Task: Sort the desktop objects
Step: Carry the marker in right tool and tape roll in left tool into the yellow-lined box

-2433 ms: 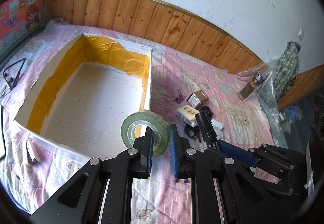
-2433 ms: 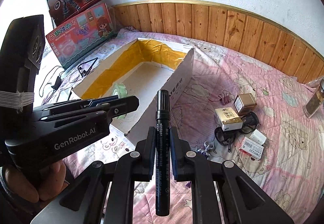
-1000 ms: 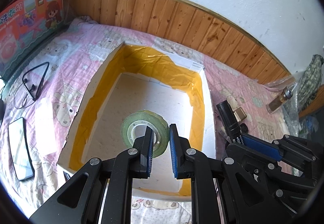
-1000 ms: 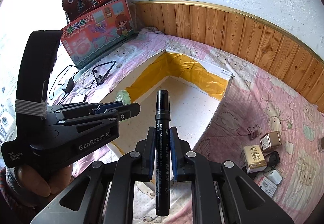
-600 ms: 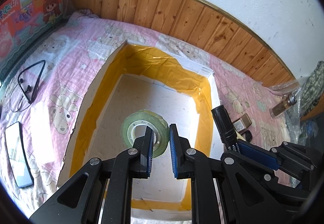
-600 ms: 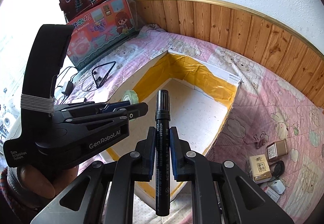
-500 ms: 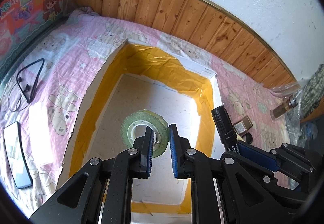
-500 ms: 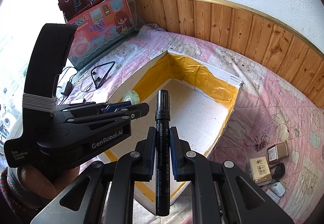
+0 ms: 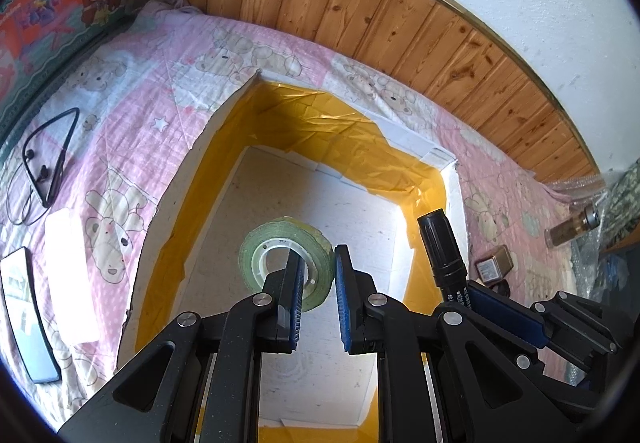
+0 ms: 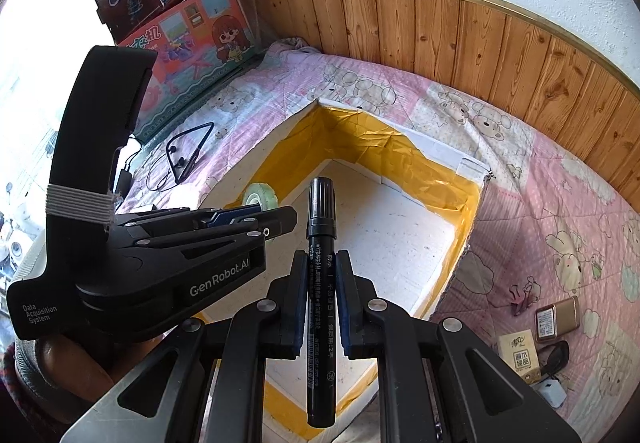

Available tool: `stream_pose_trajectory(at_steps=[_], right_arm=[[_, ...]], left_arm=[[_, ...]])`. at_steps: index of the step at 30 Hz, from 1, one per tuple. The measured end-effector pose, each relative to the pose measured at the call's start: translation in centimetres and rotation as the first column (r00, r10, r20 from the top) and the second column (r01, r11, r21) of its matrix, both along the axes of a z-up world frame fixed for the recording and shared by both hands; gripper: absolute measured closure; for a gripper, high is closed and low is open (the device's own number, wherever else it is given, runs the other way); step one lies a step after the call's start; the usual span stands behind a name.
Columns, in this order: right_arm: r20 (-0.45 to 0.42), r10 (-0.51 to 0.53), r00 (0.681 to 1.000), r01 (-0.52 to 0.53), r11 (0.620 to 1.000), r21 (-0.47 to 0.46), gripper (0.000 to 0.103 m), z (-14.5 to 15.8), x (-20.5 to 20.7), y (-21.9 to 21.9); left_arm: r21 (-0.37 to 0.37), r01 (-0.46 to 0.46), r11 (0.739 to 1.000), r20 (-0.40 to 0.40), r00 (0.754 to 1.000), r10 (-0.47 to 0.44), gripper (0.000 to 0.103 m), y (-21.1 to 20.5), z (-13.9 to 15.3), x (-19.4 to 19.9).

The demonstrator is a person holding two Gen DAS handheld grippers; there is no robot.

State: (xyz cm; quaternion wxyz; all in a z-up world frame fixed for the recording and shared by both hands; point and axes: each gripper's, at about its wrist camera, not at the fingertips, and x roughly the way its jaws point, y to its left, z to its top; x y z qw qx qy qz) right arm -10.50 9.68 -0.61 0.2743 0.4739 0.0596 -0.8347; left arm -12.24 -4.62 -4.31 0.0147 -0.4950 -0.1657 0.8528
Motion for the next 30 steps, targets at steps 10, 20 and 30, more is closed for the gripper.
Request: stream_pose_trajectory(at_steps=[10,20,30], right_arm=[[0.031,-0.024,0.999,0.023,1.0,0.014,0.089,-1.4,-2.8,-0.1],[0.121,-0.07,0.99,0.072,0.997,-0.01,0.089,-3.3,-6.0,0.1],[0.195,-0.126,0.973,0.126,0.992,0.014,0.089,-5.4,-8.8,0.2]], left_arm=[[-0.001,-0.004,1.0,0.084,0.996,0.005,0.088,-0.3,-2.3,-2.3],[-0.045,0.018,0.999,0.142,0.99,-0.012,0.088,-0.1,-4.3,-4.5],[-0.069,0.05,0.996,0.204,0.978,-0.035,0.087,0.0,-6.5,-6.4]])
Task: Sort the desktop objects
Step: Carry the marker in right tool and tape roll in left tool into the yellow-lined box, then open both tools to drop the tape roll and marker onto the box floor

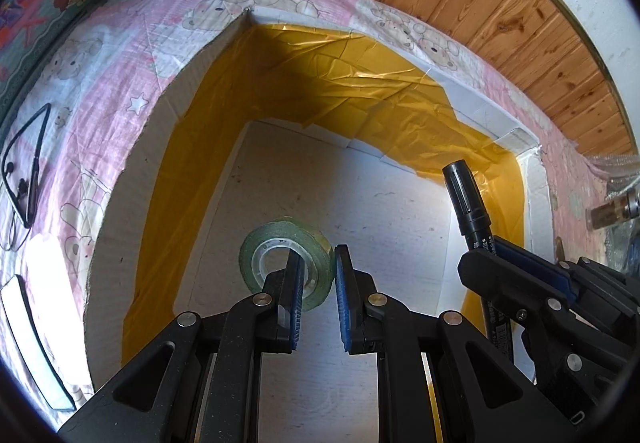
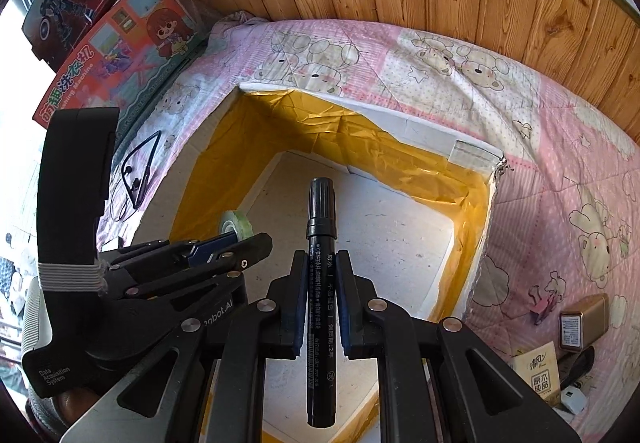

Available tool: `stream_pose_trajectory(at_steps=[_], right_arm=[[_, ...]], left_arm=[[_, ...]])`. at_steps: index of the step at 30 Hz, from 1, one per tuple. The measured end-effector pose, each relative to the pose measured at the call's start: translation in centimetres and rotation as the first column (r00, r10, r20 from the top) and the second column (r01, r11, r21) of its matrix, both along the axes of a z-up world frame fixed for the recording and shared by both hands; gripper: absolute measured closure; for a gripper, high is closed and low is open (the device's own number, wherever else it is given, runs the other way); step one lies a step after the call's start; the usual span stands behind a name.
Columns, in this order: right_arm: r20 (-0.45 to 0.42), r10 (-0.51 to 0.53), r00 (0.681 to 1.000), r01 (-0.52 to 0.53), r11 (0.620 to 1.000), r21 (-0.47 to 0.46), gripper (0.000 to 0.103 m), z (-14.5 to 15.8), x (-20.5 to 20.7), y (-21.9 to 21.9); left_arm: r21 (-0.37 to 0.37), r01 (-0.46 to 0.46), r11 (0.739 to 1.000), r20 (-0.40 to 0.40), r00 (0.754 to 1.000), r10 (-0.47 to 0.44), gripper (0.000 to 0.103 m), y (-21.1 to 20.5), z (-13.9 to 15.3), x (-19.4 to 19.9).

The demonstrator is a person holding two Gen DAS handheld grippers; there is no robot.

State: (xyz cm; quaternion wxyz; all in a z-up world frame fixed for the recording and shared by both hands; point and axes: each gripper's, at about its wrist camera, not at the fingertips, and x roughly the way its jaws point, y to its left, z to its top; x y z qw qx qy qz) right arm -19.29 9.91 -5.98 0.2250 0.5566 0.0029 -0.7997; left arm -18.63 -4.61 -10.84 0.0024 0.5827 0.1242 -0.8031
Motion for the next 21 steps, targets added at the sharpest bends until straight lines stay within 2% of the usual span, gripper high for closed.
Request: stream_pose_trajectory(at_steps=[12,18,19,20,21], right_arm=[[0.04,-0.011,0.999,0.008,0.996,0.091,0.089,-2.0,-2.7,-0.9],[0.051,-0.013,0.999,0.006,0.99,0.14,0.088,-3.1,-3.5,-1.2],[0.051,-0.014,0.999,0.006,0.989,0.147,0.088,-3.2,-3.6,-1.2],[0.051,-0.016,0.999,0.008,0.989,0.15,0.088,-3.2,-3.6,-1.1],[0.052,-0.017,0.998,0.009,0.988,0.153,0.088,-3.3,-3.6,-1.1]], left_arm=[[0.005,0.012,1.0,0.045,0.999,-0.012,0.087,0.0,-1.6,-1.5],[0.008,0.03,1.0,0.041,0.999,-0.031,0.086,0.3,-1.7,-1.3],[0.008,0.032,0.999,0.043,0.999,-0.032,0.081,0.3,-1.7,-1.3],[0.007,0.027,1.0,0.045,0.999,-0.027,0.07,0.3,-1.7,-1.4],[0.006,0.02,1.0,0.045,0.999,-0.02,0.064,0.4,-1.6,-1.3]])
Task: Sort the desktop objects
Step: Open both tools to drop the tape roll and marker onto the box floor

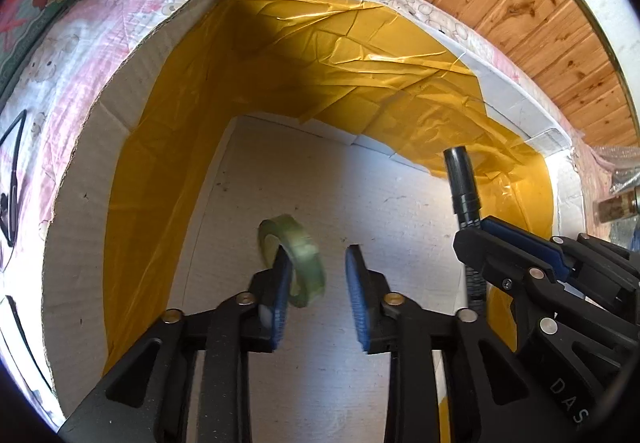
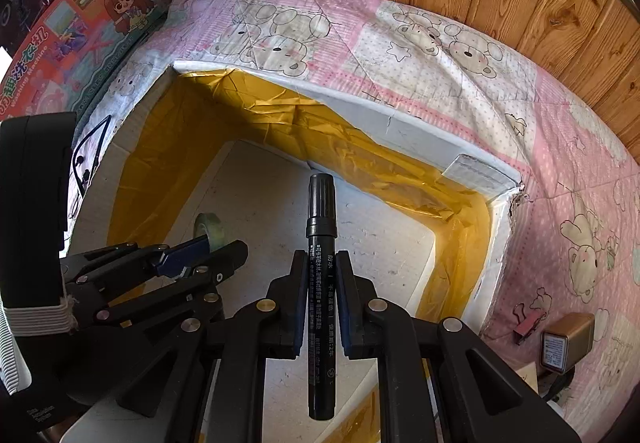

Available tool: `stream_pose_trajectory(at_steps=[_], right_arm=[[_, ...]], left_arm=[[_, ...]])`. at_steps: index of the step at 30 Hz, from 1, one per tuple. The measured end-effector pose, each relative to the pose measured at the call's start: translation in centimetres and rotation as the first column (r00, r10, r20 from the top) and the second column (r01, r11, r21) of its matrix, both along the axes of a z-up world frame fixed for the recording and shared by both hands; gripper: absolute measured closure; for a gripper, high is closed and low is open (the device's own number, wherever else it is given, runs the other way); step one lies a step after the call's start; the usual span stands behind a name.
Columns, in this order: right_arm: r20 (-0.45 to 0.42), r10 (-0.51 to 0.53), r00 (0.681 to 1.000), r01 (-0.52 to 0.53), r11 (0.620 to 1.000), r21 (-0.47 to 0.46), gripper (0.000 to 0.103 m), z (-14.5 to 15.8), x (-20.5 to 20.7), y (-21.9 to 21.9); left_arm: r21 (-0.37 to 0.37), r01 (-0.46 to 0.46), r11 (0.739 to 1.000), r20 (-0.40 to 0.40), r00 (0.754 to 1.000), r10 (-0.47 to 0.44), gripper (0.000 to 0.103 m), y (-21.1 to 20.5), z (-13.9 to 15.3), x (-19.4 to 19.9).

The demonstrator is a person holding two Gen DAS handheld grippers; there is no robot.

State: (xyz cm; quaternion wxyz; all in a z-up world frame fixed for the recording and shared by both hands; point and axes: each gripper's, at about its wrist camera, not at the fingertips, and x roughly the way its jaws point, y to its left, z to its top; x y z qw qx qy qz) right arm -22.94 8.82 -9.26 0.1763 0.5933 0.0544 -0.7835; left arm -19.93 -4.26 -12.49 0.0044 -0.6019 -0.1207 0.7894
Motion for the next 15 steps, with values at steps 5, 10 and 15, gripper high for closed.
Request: stream_pose_trajectory(at_steps=[5,10,15], right_arm=[[-0.004,-0.003,1.0,0.003,1.0,0.012,0.087,0.2,0.3,0.1],[0.008,0.017,1.0,-0.017,1.0,0.008,0.081,0.8,1.3,0.1],[0.004,0.011,1.0,-0.011,1.0,-0.011,0.071,1.8,2.6,0.9]], left_arm=[[0.022,-0.023,0.999,-0.009,1.0,0.023,0.055,-0.8,0.8,0.3],[0.055,-0.005,0.998,-0.014,1.0,0.005,0.052,-0.9,1.3,0.0],[0.11,-0.006,0.994,-0.026,1.0,0.009,0.049,-1.6,2.0,0.2]])
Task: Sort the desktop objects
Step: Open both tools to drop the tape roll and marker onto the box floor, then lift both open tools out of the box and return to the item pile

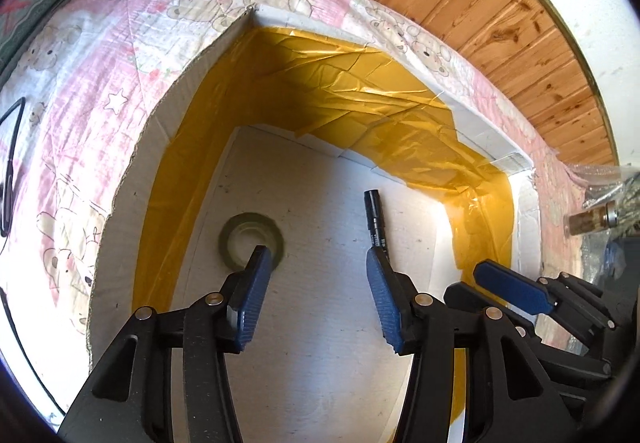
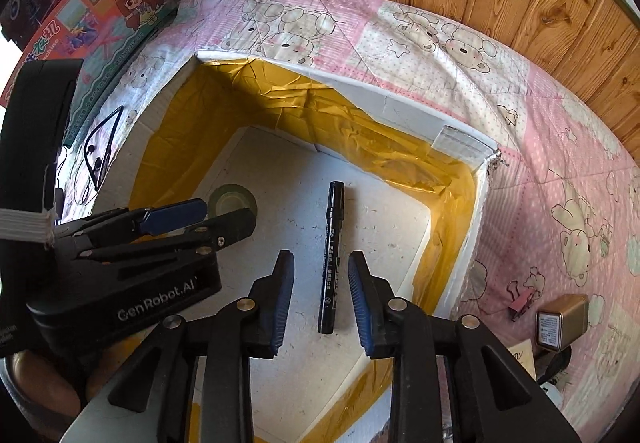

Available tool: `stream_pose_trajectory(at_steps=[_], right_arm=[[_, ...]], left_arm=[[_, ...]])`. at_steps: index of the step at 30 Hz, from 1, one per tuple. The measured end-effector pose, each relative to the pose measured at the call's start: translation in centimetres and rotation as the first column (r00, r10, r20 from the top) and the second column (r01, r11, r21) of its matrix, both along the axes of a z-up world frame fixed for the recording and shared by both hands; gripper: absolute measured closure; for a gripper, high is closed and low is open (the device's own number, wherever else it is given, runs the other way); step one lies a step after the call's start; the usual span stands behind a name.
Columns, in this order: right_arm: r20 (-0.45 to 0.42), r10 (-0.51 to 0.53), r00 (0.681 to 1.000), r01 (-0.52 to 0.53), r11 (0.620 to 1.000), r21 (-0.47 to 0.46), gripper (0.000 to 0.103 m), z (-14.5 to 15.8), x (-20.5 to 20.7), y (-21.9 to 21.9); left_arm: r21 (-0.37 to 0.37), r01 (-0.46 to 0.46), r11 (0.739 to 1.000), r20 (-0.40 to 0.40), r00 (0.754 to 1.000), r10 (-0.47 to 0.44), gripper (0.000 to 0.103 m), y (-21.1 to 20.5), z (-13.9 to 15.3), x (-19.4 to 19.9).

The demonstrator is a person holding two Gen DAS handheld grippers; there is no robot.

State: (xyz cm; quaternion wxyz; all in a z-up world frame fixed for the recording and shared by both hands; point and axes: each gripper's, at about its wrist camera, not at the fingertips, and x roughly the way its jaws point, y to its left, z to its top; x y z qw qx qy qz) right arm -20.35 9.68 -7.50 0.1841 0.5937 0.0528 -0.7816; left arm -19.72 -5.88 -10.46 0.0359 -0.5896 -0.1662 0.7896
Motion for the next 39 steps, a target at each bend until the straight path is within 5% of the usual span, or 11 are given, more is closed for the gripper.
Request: stream_pose_trajectory(at_steps=[9,23,39], right_arm=[[0.008,-0.012,1.0,0.012,0.998,-0.059,0.067,1.3,2.0,1.3],[-0.041,0.114,0.993,-0.114,0.993,-0.004,0.06,2.8,7.3,0.6],[-0.092,0.196,0.976,-0.192,0.98,0.051,0.059,4.2,12.7,0.5]], left_arm=[[0.061,0.001,0.998,-0.028,1.0,0.001,0.049,-1.4,2.1,1.6],[-0.136,0.058,0.989,-0.146,0.986,-0.078,0.049,2.8,6.1,8.1],[-0.1,0.035,0.994,-0.177,0.983,-0.052,0.049,3.3,6.2,13.6]])
